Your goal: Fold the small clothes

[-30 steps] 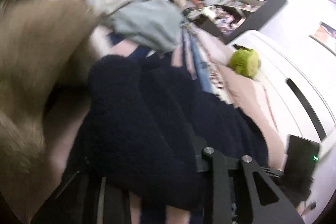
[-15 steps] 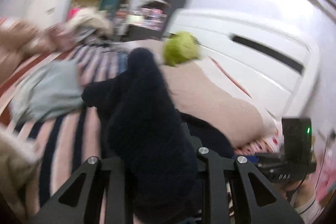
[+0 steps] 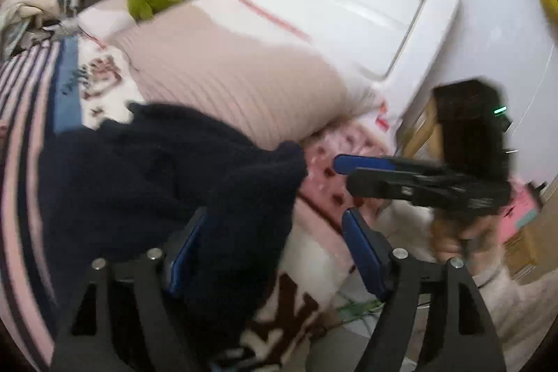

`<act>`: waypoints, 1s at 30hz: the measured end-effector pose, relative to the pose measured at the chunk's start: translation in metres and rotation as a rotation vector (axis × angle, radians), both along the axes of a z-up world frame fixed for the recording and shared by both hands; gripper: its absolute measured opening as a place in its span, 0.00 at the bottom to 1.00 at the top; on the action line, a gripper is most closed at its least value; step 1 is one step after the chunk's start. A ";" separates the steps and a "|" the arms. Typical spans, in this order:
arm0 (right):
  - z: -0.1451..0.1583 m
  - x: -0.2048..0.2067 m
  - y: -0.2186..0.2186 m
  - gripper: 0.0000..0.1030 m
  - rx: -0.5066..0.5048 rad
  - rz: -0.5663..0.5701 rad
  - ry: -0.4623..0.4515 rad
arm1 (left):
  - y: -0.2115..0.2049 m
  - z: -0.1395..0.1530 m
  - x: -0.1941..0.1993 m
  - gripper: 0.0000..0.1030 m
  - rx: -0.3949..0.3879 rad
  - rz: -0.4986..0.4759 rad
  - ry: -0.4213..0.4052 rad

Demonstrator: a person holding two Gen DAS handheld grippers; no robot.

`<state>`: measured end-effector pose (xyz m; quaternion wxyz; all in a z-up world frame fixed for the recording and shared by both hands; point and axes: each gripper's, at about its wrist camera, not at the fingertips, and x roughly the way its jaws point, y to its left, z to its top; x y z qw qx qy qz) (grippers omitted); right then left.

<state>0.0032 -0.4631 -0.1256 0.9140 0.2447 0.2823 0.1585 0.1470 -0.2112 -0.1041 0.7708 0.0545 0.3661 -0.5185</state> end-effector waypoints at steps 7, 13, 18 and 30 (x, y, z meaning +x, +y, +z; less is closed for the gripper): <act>0.025 0.030 0.023 0.80 0.040 0.071 -0.092 | 0.096 0.020 0.007 0.89 -0.080 0.188 -0.011; 0.034 0.066 0.061 0.86 0.011 0.147 -0.102 | 0.145 -0.029 0.040 0.89 -0.060 0.329 0.159; 0.041 0.097 0.103 0.86 -0.187 0.268 -0.026 | 0.144 -0.065 0.050 0.89 -0.199 0.288 0.301; 0.049 0.068 0.054 0.17 -0.282 0.049 -0.038 | 0.063 -0.025 0.059 0.87 -0.247 0.121 0.225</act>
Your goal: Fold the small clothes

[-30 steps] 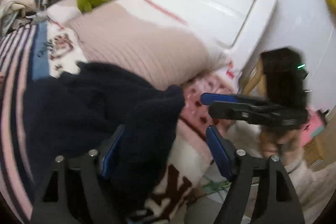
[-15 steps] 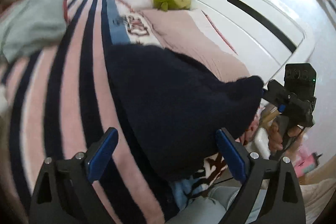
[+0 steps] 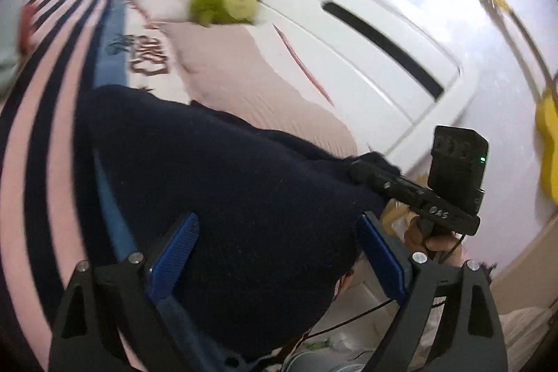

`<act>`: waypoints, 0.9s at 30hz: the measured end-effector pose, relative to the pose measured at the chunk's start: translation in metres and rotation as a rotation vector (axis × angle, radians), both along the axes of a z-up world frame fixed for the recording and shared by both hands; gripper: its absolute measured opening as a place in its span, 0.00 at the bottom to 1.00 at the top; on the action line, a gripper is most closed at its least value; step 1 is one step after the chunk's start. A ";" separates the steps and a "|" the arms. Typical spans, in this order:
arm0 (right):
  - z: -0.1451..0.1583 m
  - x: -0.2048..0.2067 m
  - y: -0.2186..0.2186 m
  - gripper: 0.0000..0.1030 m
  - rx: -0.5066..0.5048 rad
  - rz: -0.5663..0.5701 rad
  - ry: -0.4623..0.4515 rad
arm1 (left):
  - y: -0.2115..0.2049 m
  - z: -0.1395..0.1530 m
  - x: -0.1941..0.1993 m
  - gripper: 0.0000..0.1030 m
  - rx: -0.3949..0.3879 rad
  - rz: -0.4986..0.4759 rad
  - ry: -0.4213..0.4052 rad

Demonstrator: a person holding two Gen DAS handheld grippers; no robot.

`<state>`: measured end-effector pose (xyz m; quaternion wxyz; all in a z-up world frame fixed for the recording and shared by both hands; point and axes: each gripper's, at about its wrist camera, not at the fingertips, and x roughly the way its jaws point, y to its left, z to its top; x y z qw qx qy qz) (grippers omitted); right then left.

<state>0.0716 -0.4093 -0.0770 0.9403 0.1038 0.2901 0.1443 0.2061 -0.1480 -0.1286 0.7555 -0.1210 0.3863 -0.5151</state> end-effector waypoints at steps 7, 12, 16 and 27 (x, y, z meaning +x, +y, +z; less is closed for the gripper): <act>-0.084 -0.003 -0.015 0.25 0.121 -0.034 0.159 | 0.018 -0.031 0.003 0.99 0.141 0.065 0.060; -0.085 -0.007 -0.024 0.58 0.084 -0.079 0.176 | 0.024 -0.067 0.017 0.99 -0.004 0.023 0.301; -0.093 -0.008 -0.030 0.58 0.133 -0.077 0.214 | 0.010 -0.079 0.014 0.97 -0.030 0.052 0.304; -0.089 -0.015 0.008 0.44 0.236 0.092 0.244 | 0.078 -0.038 -0.039 0.61 -0.027 0.142 0.172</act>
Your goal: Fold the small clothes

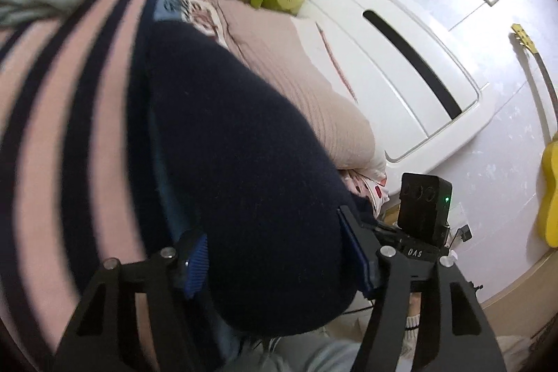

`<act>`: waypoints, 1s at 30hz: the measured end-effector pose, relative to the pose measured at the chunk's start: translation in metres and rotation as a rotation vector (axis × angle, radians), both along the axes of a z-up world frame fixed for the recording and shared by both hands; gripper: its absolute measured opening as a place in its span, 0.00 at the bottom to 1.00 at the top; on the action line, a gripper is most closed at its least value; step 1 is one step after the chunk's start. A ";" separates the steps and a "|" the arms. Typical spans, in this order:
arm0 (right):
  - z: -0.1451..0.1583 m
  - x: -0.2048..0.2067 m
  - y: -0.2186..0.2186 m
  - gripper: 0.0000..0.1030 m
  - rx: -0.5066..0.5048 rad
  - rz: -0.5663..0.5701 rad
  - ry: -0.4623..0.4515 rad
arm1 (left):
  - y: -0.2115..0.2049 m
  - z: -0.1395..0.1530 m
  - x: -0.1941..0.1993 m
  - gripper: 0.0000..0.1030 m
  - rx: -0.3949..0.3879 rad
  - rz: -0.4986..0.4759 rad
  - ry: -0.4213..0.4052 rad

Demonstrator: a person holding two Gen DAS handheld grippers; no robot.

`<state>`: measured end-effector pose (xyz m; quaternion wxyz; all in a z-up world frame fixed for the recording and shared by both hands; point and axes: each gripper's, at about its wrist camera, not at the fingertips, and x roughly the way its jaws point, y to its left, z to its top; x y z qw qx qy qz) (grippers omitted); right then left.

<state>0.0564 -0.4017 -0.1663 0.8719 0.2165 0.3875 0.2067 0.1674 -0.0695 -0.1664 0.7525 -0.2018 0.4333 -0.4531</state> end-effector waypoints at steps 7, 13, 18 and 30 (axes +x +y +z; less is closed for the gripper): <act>-0.006 -0.013 0.069 0.48 0.063 0.319 0.071 | 0.078 0.003 -0.043 0.64 0.153 -0.019 0.009; 0.038 0.008 0.042 0.73 -0.033 0.187 -0.028 | 0.103 0.005 -0.030 0.82 0.091 0.001 0.009; 0.032 0.052 0.019 0.85 -0.020 0.159 0.046 | 0.111 0.000 -0.002 0.88 0.036 -0.021 0.040; -0.036 0.078 0.037 0.89 0.341 0.454 0.227 | 0.069 -0.031 0.026 0.68 0.009 -0.076 0.109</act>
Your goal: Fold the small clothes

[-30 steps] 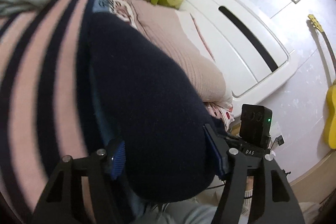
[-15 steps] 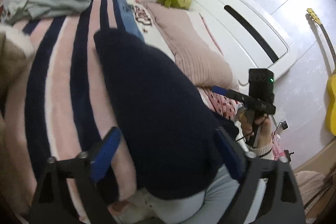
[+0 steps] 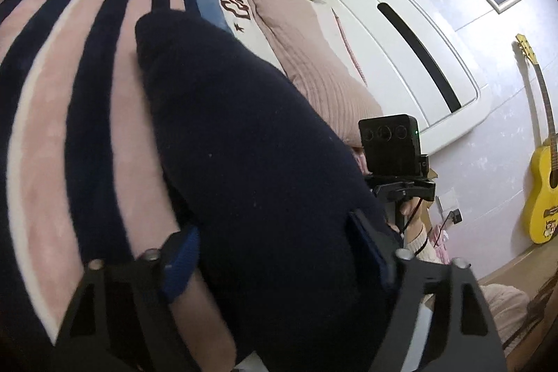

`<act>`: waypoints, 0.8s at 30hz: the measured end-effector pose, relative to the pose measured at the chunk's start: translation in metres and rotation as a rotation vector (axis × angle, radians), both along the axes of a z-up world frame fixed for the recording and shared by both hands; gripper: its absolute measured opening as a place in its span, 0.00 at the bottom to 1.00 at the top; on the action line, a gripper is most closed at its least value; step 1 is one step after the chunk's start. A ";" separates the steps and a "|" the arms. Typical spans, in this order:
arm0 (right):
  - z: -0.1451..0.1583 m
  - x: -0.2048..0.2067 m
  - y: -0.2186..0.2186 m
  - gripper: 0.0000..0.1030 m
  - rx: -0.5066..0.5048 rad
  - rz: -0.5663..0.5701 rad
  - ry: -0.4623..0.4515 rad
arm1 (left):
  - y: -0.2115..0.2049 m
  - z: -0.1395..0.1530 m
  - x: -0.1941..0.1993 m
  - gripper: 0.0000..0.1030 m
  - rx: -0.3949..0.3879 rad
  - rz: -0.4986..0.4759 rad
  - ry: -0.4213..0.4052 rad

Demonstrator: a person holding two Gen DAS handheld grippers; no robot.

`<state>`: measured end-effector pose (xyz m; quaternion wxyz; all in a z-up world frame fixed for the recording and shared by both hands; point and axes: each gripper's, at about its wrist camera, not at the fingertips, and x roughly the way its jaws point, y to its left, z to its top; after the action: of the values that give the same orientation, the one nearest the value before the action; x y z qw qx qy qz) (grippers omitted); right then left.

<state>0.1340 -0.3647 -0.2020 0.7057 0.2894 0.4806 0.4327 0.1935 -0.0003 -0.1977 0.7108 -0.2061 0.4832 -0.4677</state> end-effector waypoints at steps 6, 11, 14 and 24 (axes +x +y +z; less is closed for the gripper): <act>0.008 0.004 0.013 0.47 0.059 -0.012 -0.050 | 0.003 0.034 -0.004 0.53 -0.002 0.032 -0.083; 0.058 0.005 0.033 0.36 0.101 -0.014 -0.180 | 0.031 0.098 -0.003 0.49 0.007 0.092 -0.223; 0.093 0.007 0.055 0.36 0.124 0.003 -0.270 | 0.063 0.145 -0.003 0.49 0.039 0.135 -0.307; 0.195 0.029 0.222 0.36 0.199 0.127 -0.432 | 0.219 0.249 -0.020 0.49 0.191 0.368 -0.441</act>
<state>0.1633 -0.1431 -0.0070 0.7315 0.2274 0.2908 0.5732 0.1731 0.2190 0.0513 0.8876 -0.1159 0.3133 -0.3170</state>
